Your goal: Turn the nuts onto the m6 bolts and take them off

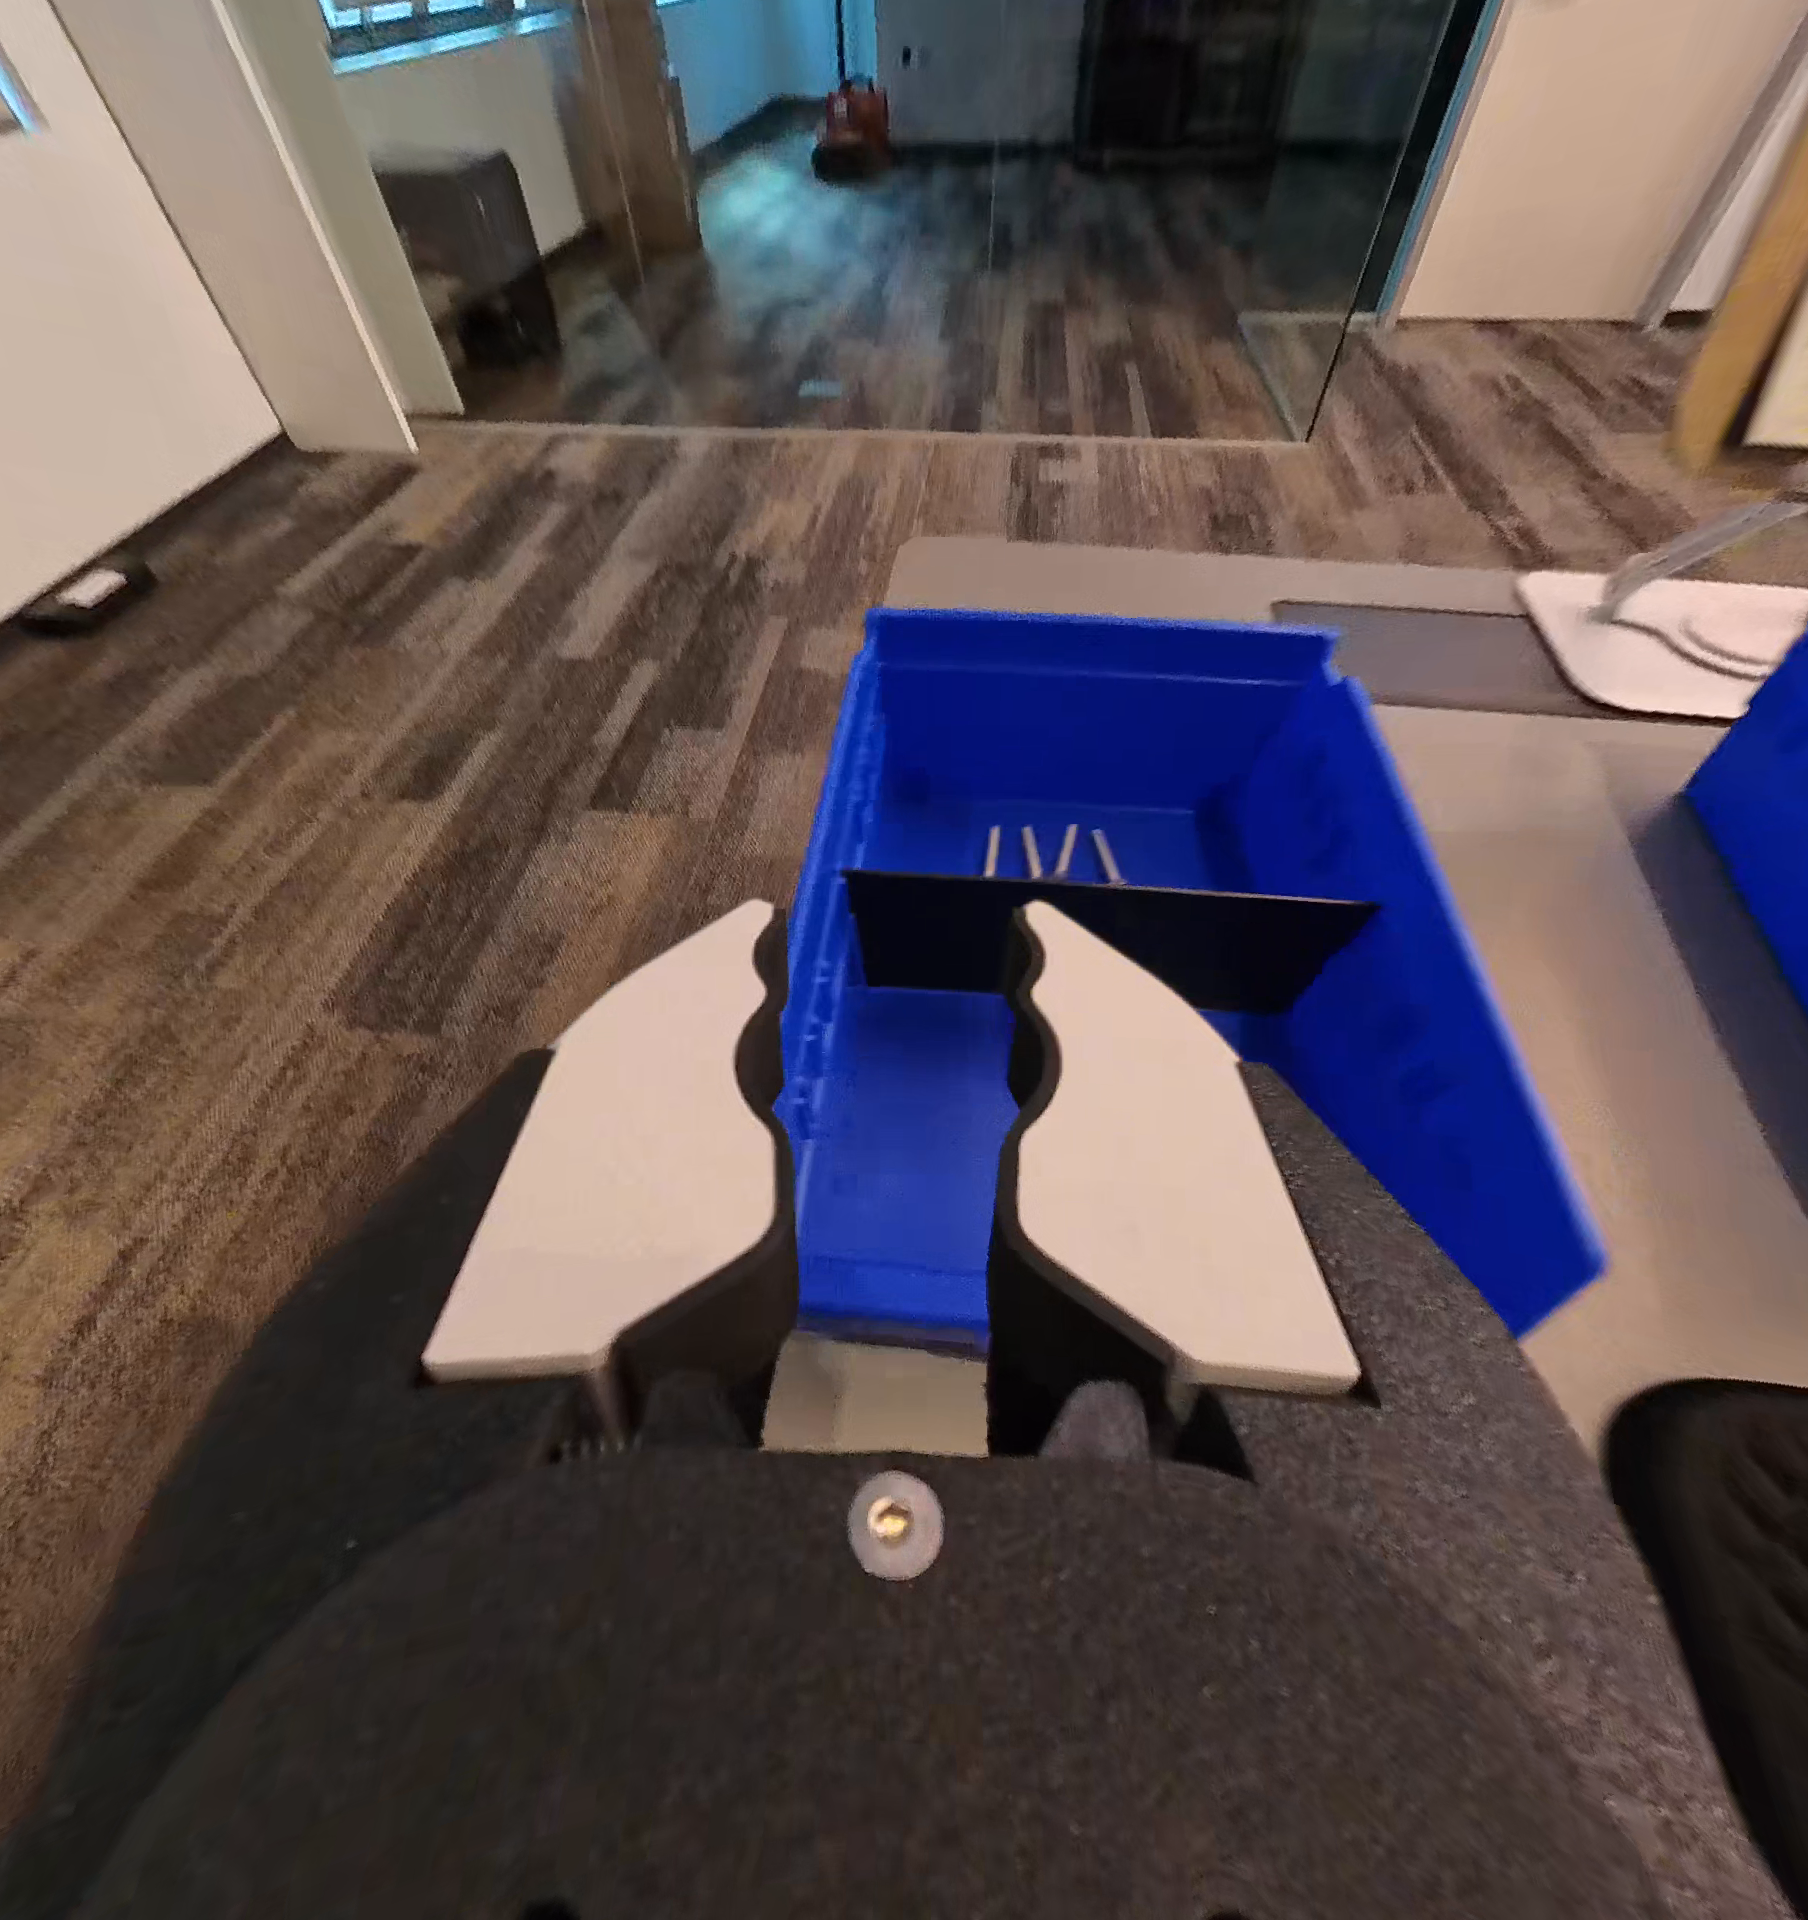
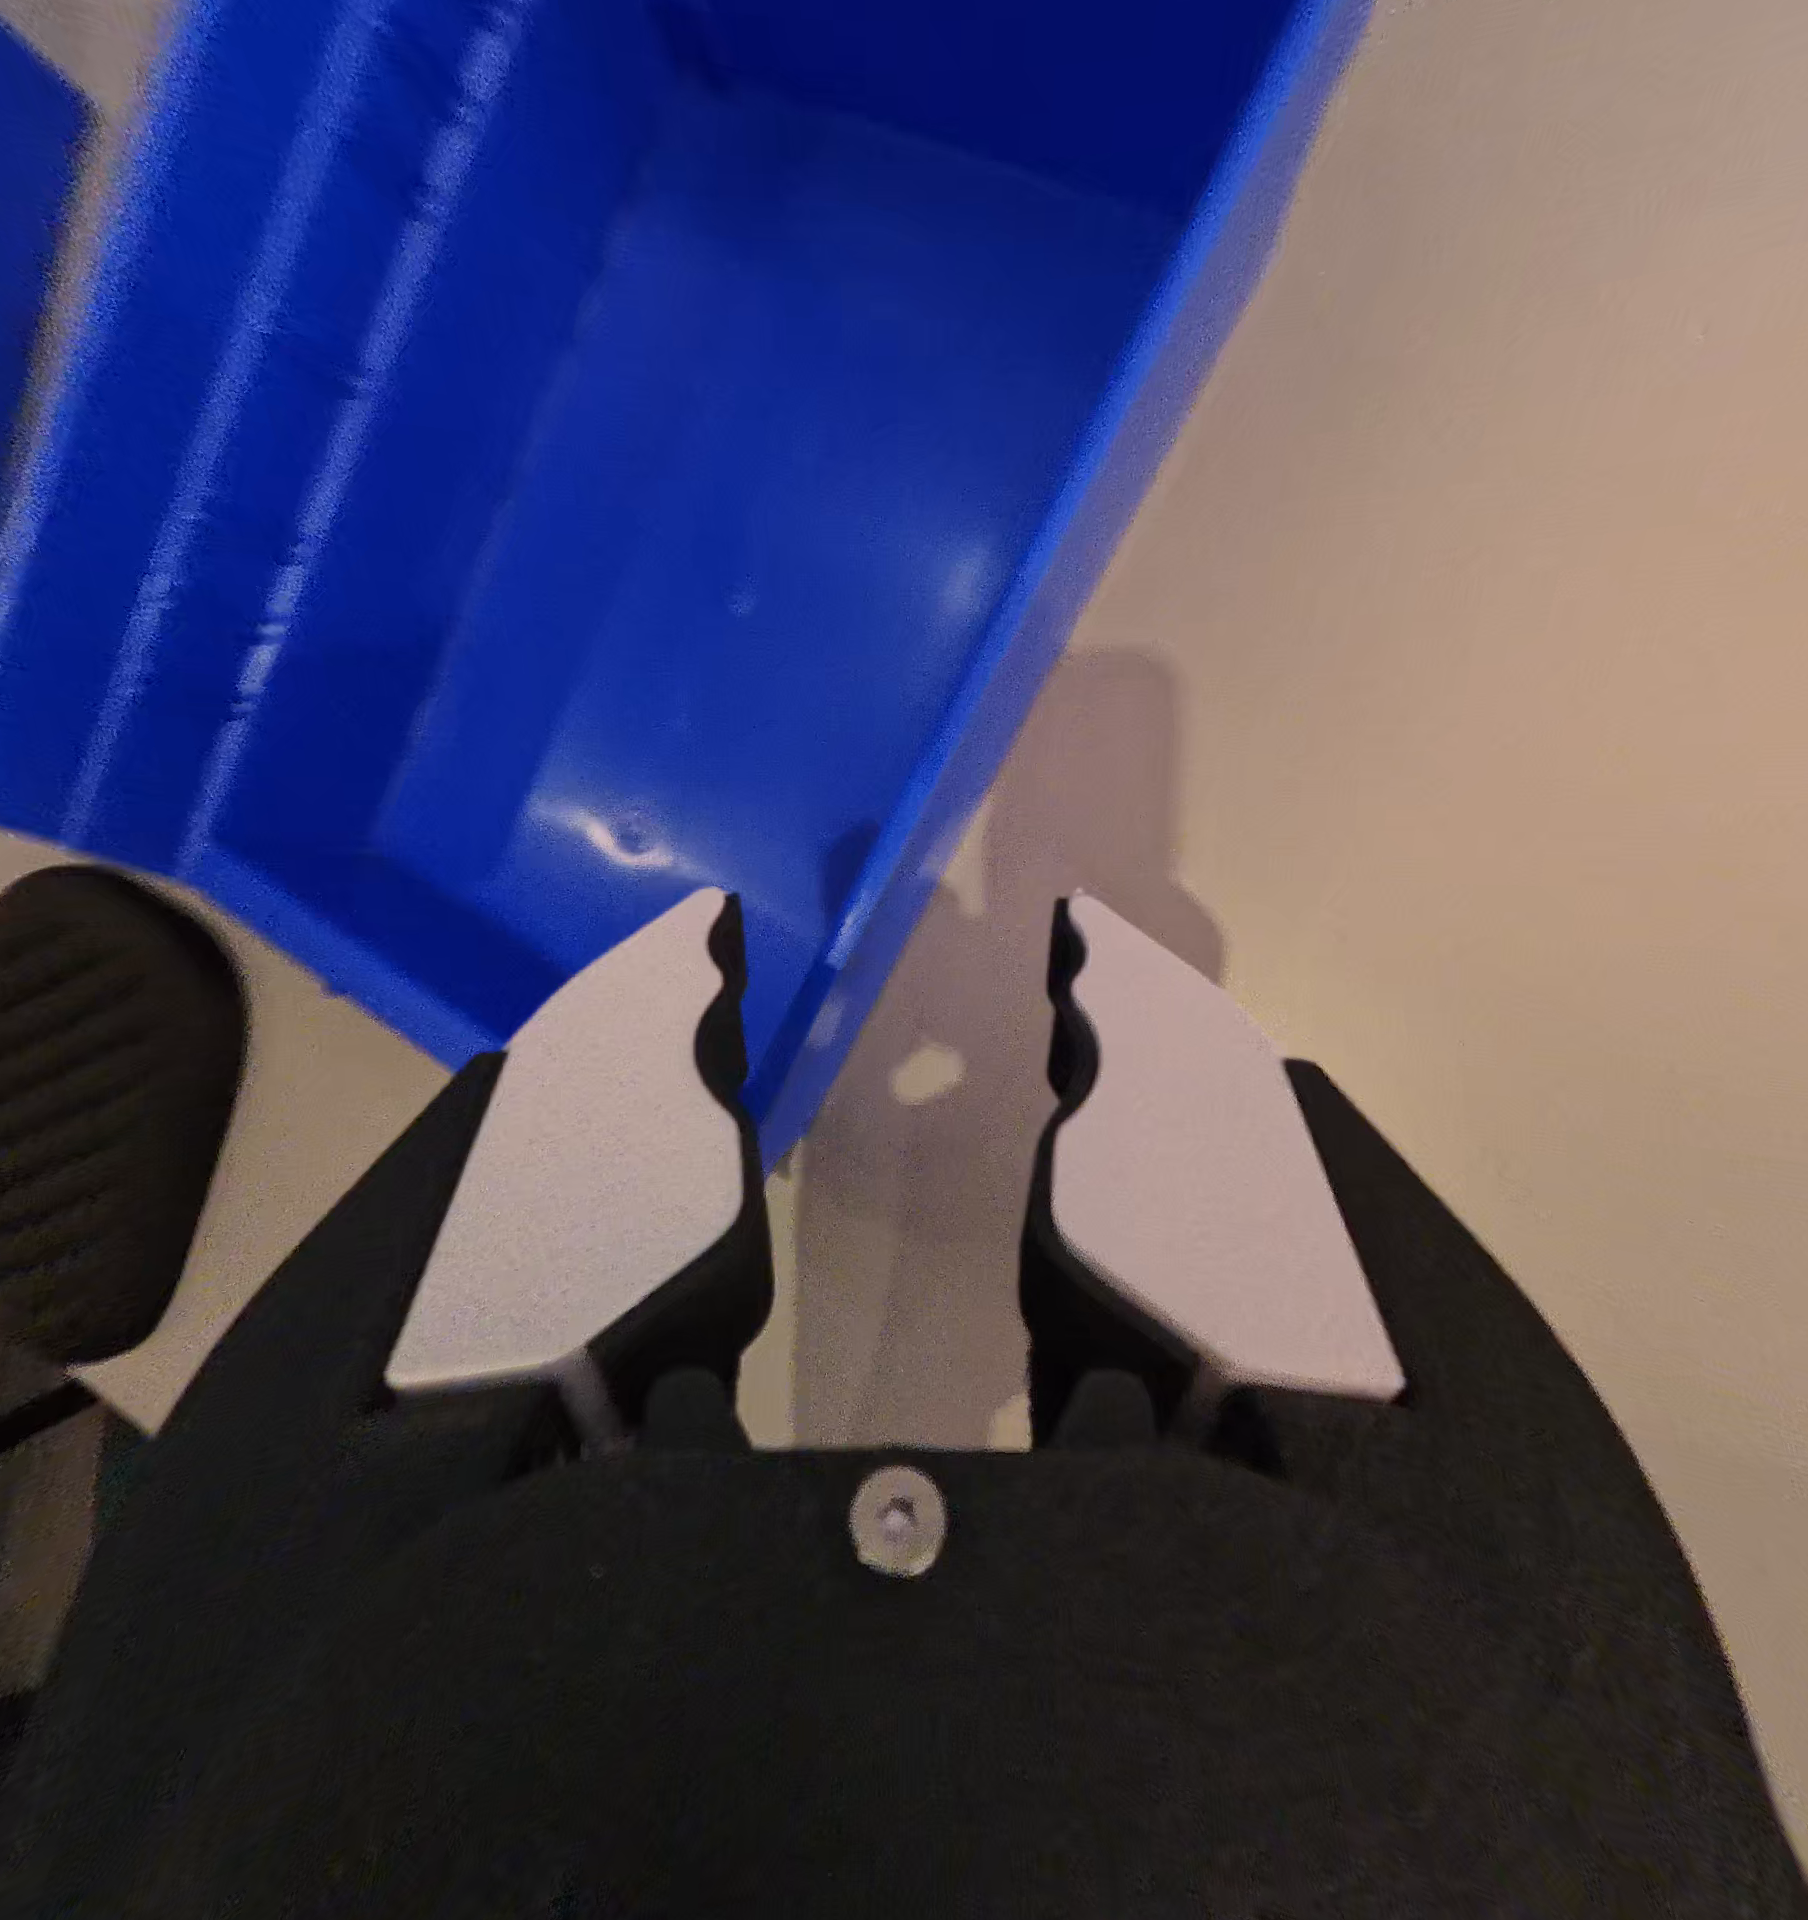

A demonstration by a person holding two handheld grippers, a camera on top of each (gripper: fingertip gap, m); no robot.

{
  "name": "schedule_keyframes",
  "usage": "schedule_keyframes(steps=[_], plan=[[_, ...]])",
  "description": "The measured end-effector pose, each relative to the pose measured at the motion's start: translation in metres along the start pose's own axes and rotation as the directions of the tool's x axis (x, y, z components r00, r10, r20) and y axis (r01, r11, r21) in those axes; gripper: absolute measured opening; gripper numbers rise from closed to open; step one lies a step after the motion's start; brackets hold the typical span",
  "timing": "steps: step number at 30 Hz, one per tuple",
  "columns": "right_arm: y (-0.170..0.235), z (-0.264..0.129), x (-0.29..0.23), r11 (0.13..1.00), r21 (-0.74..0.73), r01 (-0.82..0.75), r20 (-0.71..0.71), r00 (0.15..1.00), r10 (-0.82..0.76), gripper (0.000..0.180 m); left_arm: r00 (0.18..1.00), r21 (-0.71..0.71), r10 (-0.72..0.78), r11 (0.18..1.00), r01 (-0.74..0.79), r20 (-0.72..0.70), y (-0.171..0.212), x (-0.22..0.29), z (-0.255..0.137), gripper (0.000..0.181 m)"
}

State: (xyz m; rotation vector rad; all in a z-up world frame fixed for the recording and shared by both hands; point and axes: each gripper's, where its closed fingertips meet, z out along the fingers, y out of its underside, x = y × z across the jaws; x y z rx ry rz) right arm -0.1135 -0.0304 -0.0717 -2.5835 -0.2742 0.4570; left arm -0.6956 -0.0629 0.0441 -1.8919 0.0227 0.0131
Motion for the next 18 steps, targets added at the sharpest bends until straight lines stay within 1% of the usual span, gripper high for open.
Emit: schedule_keyframes(steps=[1, 2, 3, 4, 6, 9, 10, 11, 14, 18], plan=[[0.003, 0.008, 0.001, 0.999, -0.033, -0.022, -0.005, 1.000, 0.021, 0.051, 1.000, 0.018, 0.012, 1.000, -0.011, -0.017, -0.004, 0.012, -0.006, 0.038], [0.003, 0.014, -0.005, 0.997, -0.051, -0.060, 0.039, 0.997, 0.062, 0.044, 0.999, 0.033, 0.023, 0.999, -0.022, -0.032, -0.006, 0.023, -0.012, 0.038], [0.003, 0.019, -0.012, 0.994, -0.076, -0.080, 0.081, 0.993, 0.087, 0.029, 0.998, 0.044, 0.033, 0.999, -0.031, -0.044, -0.006, 0.034, -0.017, 0.038], [0.005, 0.023, -0.013, 0.990, -0.108, -0.090, 0.073, 0.992, 0.098, 0.026, 0.997, 0.052, 0.042, 0.998, -0.039, -0.057, -0.006, 0.045, -0.021, 0.038], [0.009, 0.029, -0.008, 0.982, -0.169, -0.089, 0.012, 0.996, 0.092, 0.024, 0.995, 0.062, 0.043, 0.997, -0.037, -0.091, -0.002, 0.068, -0.029, 0.038], [0.010, 0.033, 0.009, 0.965, -0.260, -0.040, -0.140, 0.990, 0.004, 0.009, 0.991, 0.071, 0.056, 0.996, -0.048, -0.119, 0.006, 0.098, -0.037, 0.036], [0.009, 0.033, 0.014, 0.958, -0.286, -0.014, -0.175, 0.984, -0.038, 0.008, 0.991, 0.066, 0.063, 0.996, -0.055, -0.118, 0.011, 0.105, -0.038, 0.036], [0.008, 0.033, 0.016, 0.950, -0.311, 0.005, -0.180, 0.982, -0.064, 0.008, 0.990, 0.063, 0.066, 0.996, -0.058, -0.124, 0.015, 0.114, -0.039, 0.036], [0.003, 0.032, 0.026, 0.945, -0.326, 0.015, -0.170, 0.983, -0.074, 0.008, 0.985, 0.052, 0.059, 0.997, -0.051, -0.163, 0.026, 0.137, -0.040, 0.035], [0.000, 0.025, 0.057, 0.944, -0.328, 0.010, -0.179, 0.981, -0.073, 0.006, 0.983, 0.029, 0.051, 0.998, -0.047, -0.177, 0.036, 0.150, -0.040, 0.035]])
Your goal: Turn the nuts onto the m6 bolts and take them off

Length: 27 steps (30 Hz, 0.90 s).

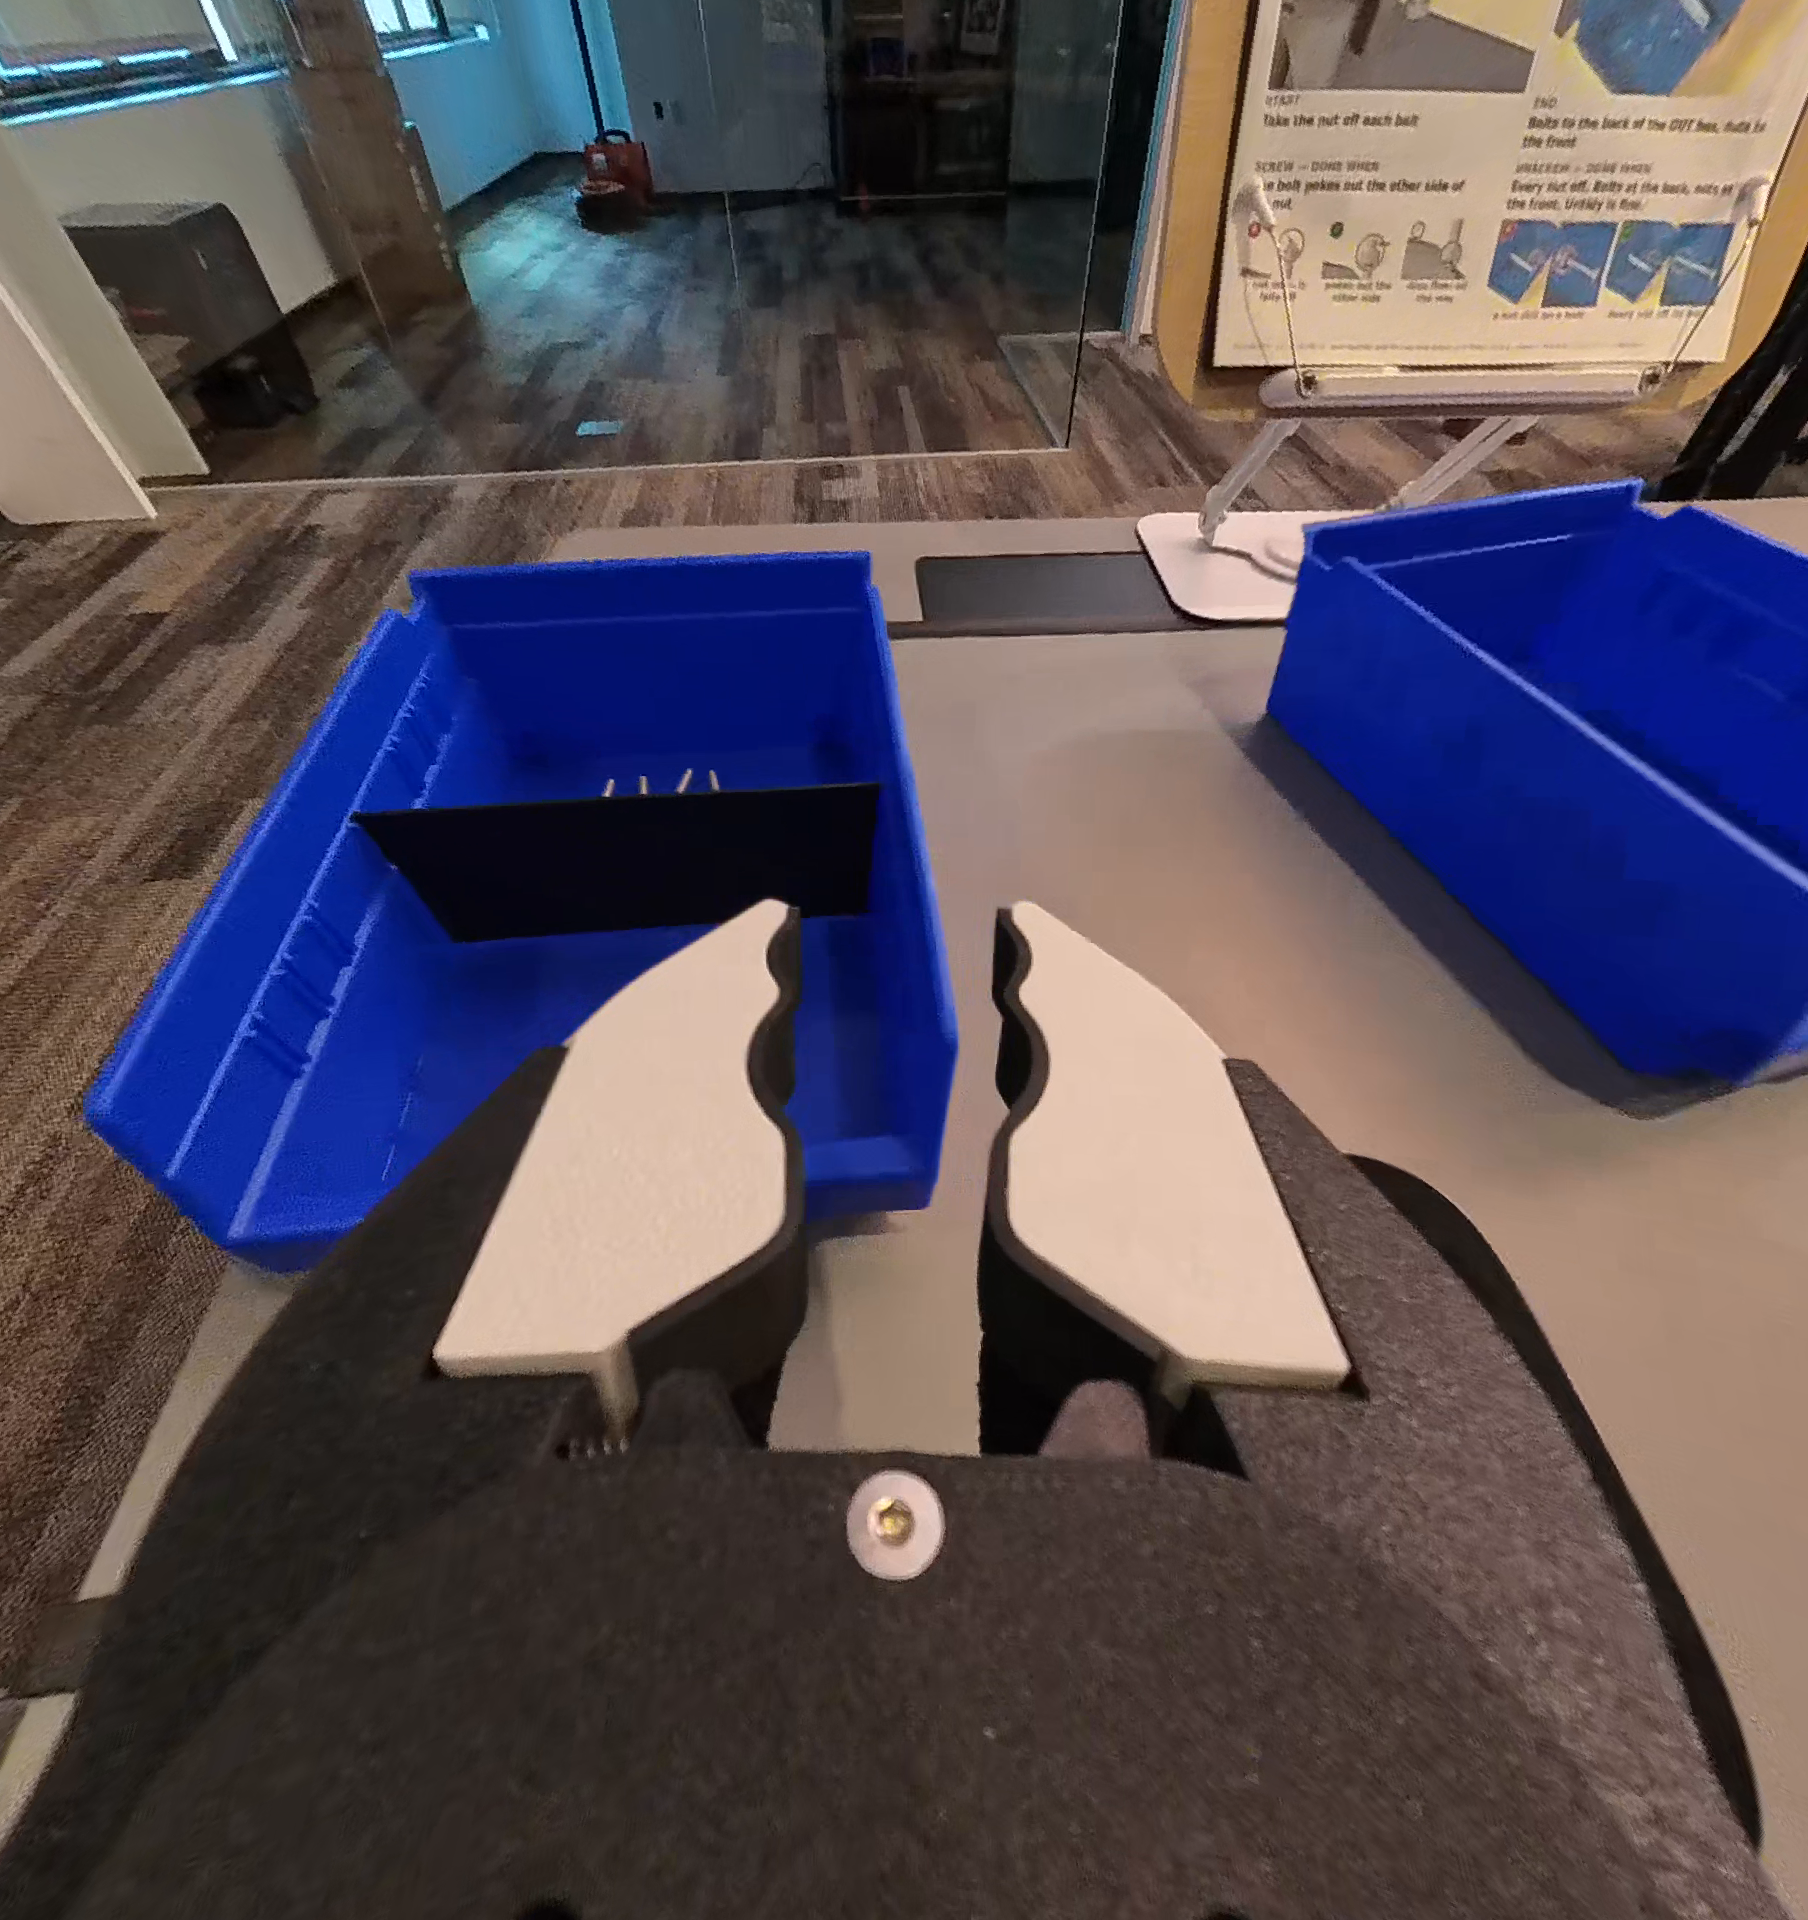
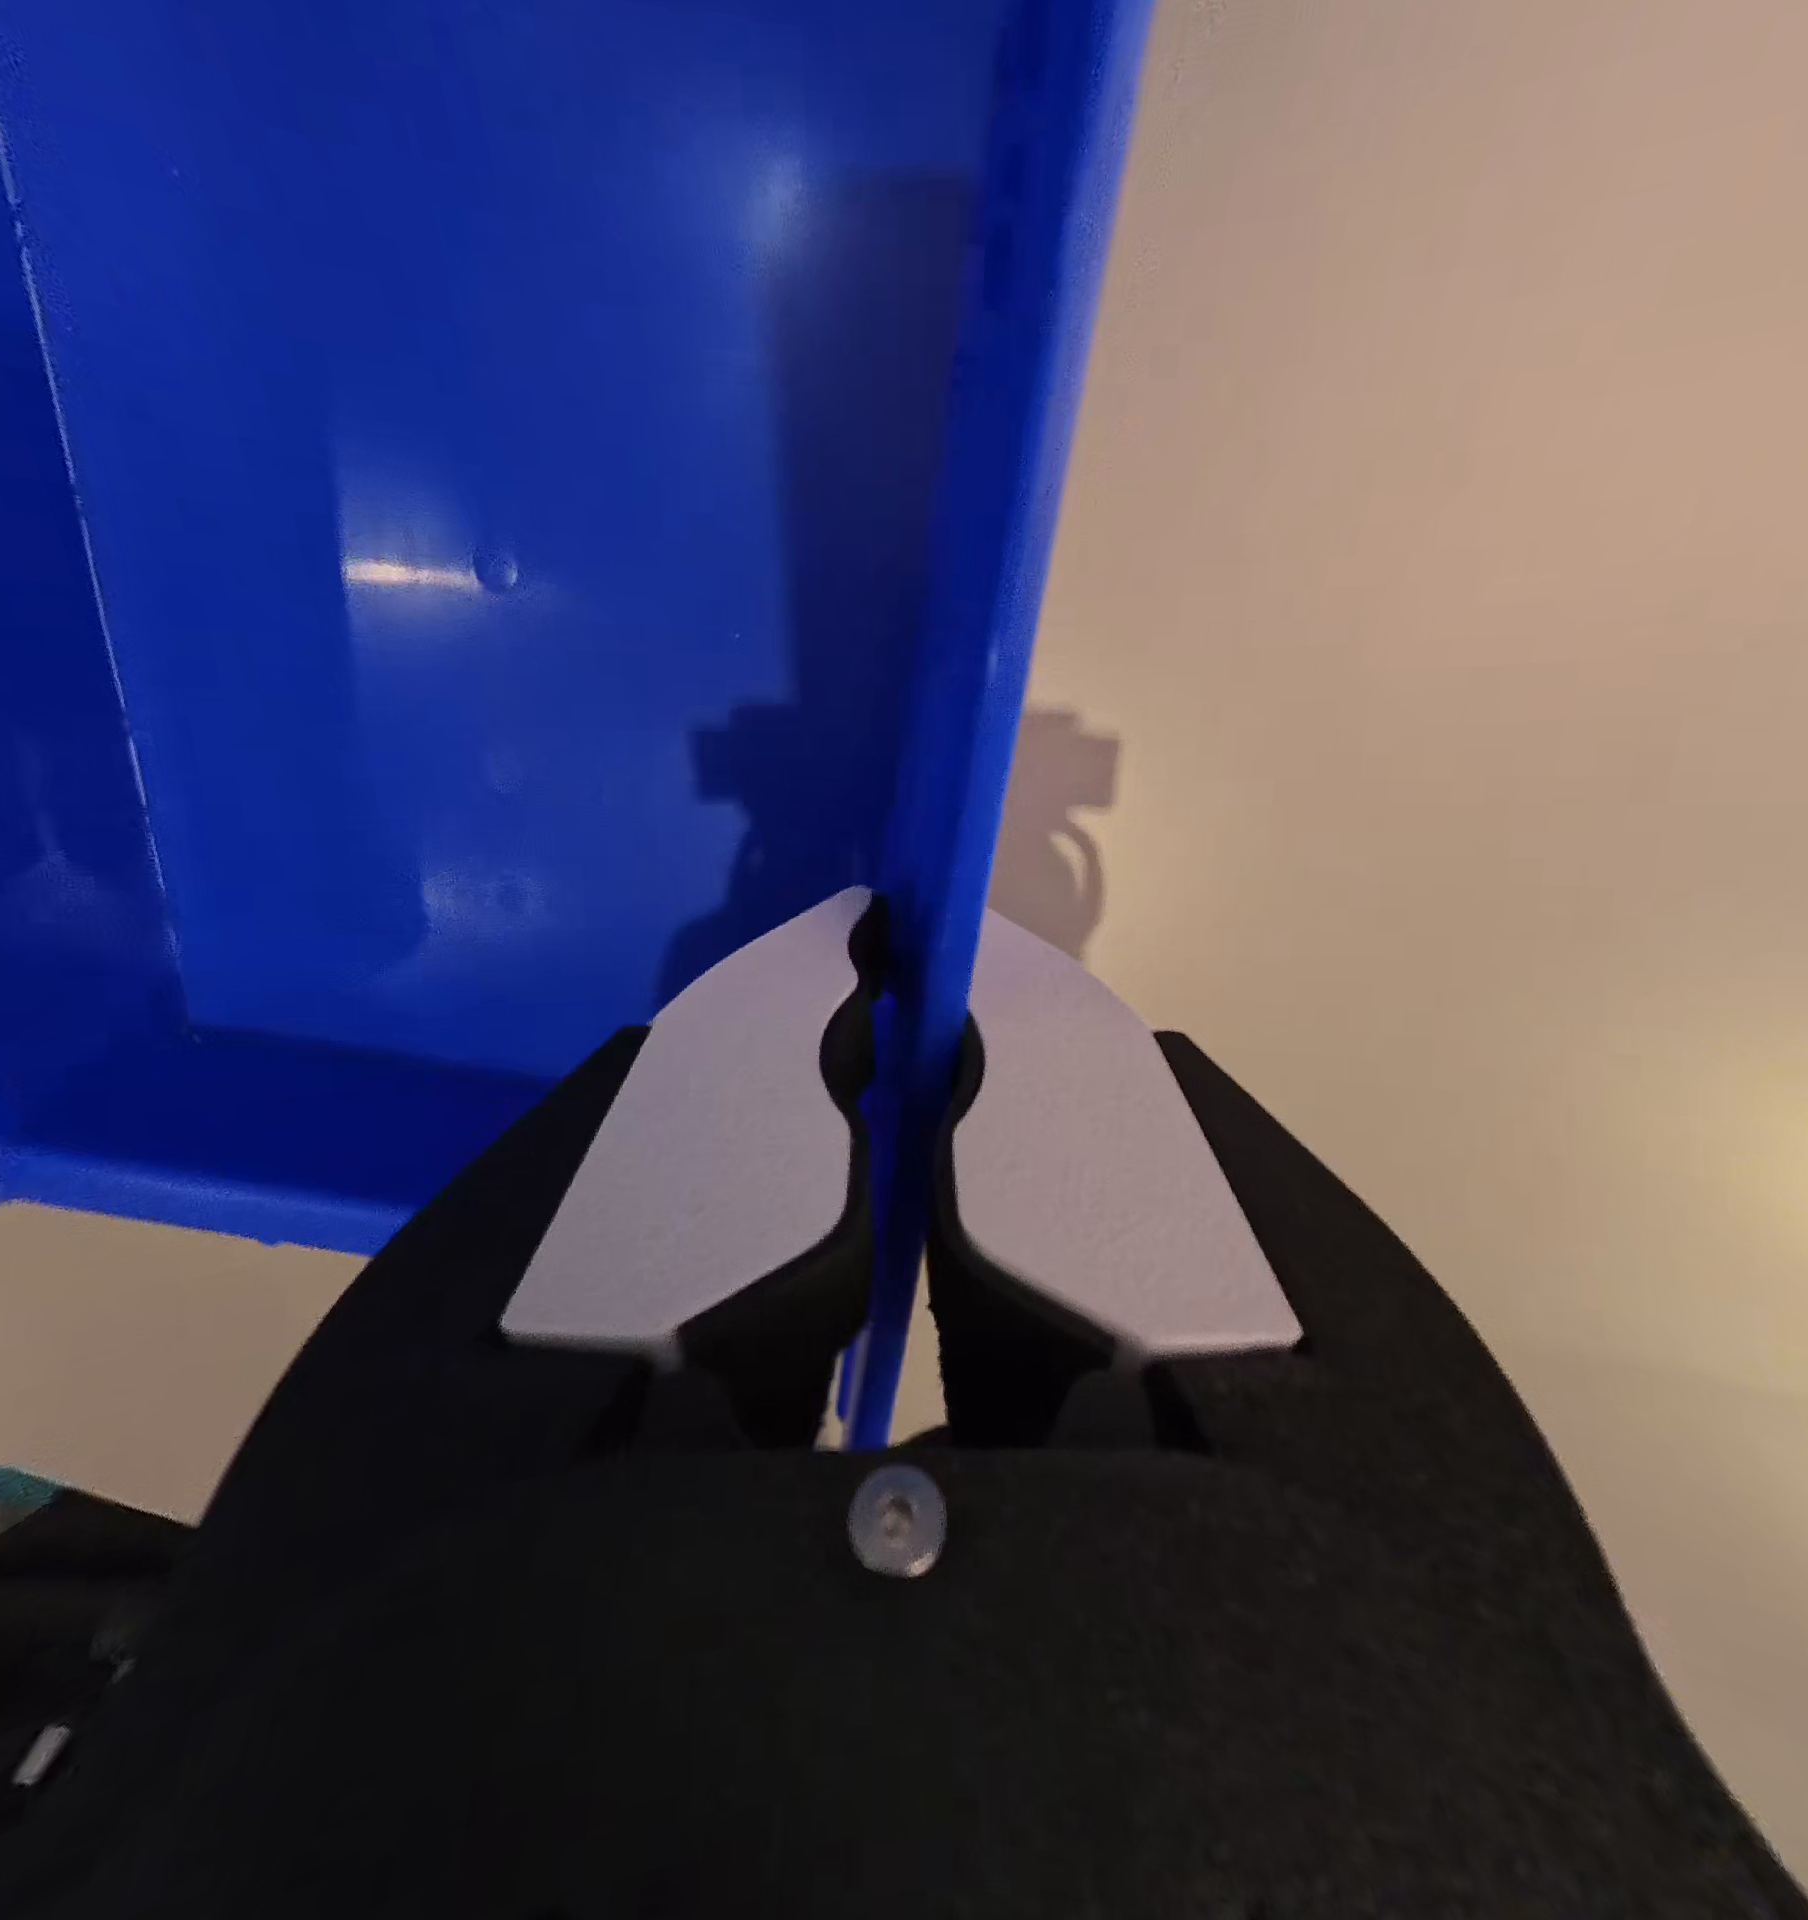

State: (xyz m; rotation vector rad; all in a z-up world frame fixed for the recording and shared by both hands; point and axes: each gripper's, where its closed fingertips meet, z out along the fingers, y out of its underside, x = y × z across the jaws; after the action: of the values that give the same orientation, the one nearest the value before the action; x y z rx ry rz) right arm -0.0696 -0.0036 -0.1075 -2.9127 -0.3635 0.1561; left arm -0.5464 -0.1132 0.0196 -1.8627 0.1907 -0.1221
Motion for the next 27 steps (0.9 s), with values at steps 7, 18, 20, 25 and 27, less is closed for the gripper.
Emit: schedule_keyframes(steps=[7, 18, 20, 25, 27], plan=[[0.021, -0.009, 0.071, 1.000, -0.011, -0.002, 0.021, 1.000, 0.002, 0.005, 0.999, -0.012, 0.022, 1.000, -0.021, 0.032, -0.001, 0.004, -0.005, 0.034], [0.092, -0.035, 0.217, 0.994, -0.011, -0.112, -0.007, 0.994, 0.112, 0.005, 0.996, -0.019, 0.051, 0.999, -0.049, 0.074, -0.008, 0.018, 0.000, 0.034], [0.108, -0.040, 0.240, 0.989, -0.009, -0.146, -0.015, 0.989, 0.146, 0.005, 0.995, -0.017, 0.055, 0.998, -0.053, 0.078, -0.012, 0.022, 0.001, 0.034], [0.149, -0.052, 0.292, 0.974, 0.000, -0.225, -0.028, 0.974, 0.225, 0.005, 0.994, -0.022, 0.068, 0.998, -0.067, 0.084, -0.018, 0.032, 0.005, 0.035], [0.165, -0.057, 0.311, 0.966, 0.004, -0.257, -0.031, 0.966, 0.257, 0.005, 0.994, -0.030, 0.077, 0.997, -0.074, 0.084, -0.019, 0.038, 0.007, 0.035]])
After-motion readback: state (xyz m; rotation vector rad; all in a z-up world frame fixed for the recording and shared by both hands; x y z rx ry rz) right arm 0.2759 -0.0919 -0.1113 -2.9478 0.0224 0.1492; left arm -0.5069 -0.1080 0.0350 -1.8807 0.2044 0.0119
